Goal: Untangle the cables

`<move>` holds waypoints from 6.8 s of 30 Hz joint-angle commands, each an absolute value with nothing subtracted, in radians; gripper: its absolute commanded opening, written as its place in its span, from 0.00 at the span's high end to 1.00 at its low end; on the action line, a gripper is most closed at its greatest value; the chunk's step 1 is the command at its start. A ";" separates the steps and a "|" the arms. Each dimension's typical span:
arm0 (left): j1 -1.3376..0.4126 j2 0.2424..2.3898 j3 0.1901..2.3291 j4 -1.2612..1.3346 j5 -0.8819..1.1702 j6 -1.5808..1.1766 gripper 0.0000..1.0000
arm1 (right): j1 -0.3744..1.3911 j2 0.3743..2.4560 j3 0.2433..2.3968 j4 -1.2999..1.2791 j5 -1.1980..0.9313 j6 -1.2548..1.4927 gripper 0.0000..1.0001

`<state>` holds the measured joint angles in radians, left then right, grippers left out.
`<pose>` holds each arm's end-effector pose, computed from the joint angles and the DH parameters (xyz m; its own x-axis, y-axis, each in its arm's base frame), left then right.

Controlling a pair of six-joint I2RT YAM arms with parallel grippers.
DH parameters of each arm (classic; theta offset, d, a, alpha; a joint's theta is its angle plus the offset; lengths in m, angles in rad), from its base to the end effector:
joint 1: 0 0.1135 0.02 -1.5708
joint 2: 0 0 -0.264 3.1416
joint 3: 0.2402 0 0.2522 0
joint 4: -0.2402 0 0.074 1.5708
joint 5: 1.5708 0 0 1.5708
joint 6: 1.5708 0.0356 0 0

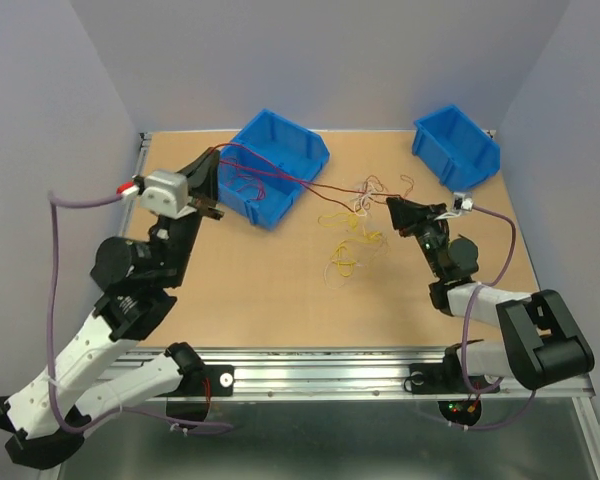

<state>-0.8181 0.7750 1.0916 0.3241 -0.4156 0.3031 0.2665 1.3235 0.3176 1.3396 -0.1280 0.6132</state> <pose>0.1000 -0.0857 0.4952 0.5233 -0.1592 -0.8372 0.3041 0.9526 0.0090 0.2308 0.0677 0.2305 0.0411 0.6029 -0.7968 -0.4906 0.7069 0.5096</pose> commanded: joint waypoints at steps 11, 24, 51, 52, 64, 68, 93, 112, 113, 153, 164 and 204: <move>-0.788 0.765 1.066 0.370 0.454 0.374 1.00 | 0.192 1.089 0.228 1.252 -0.397 0.453 0.16; -0.793 0.856 0.982 0.351 0.503 0.469 1.00 | 0.259 1.031 0.299 1.264 -0.758 0.469 0.14; -0.862 1.020 1.186 0.284 0.244 0.506 1.00 | 0.716 1.511 0.617 1.216 -0.845 0.213 0.20; -0.862 1.023 1.189 0.285 0.244 0.506 1.00 | 0.716 1.517 0.624 1.213 -0.844 0.213 0.22; -0.865 1.026 1.351 0.308 0.127 0.531 1.00 | 0.730 1.643 0.696 1.197 -0.816 0.199 0.56; -0.865 1.014 1.434 0.308 0.062 0.551 1.00 | 0.733 1.678 0.718 1.197 -0.813 0.202 0.66; -0.865 0.973 1.333 0.451 -0.166 0.505 1.00 | 0.773 1.730 0.738 1.304 -0.398 0.201 0.25; -0.865 0.948 1.328 0.402 -0.115 0.426 1.00 | 0.822 1.864 0.847 1.428 0.118 0.117 0.32; -0.865 0.948 1.327 0.400 -0.114 0.425 1.00 | 0.821 1.867 0.848 1.433 0.120 0.123 0.34; -0.503 1.355 1.359 0.598 -0.229 0.569 1.00 | 0.604 2.132 1.493 0.850 -0.414 0.251 1.00; -0.367 1.445 1.258 0.638 -0.221 0.502 1.00 | 0.637 2.321 1.624 0.784 -0.436 0.275 0.99; -0.270 1.741 1.479 0.487 -0.376 0.358 1.00 | 0.680 2.117 1.401 0.558 -0.219 0.232 0.36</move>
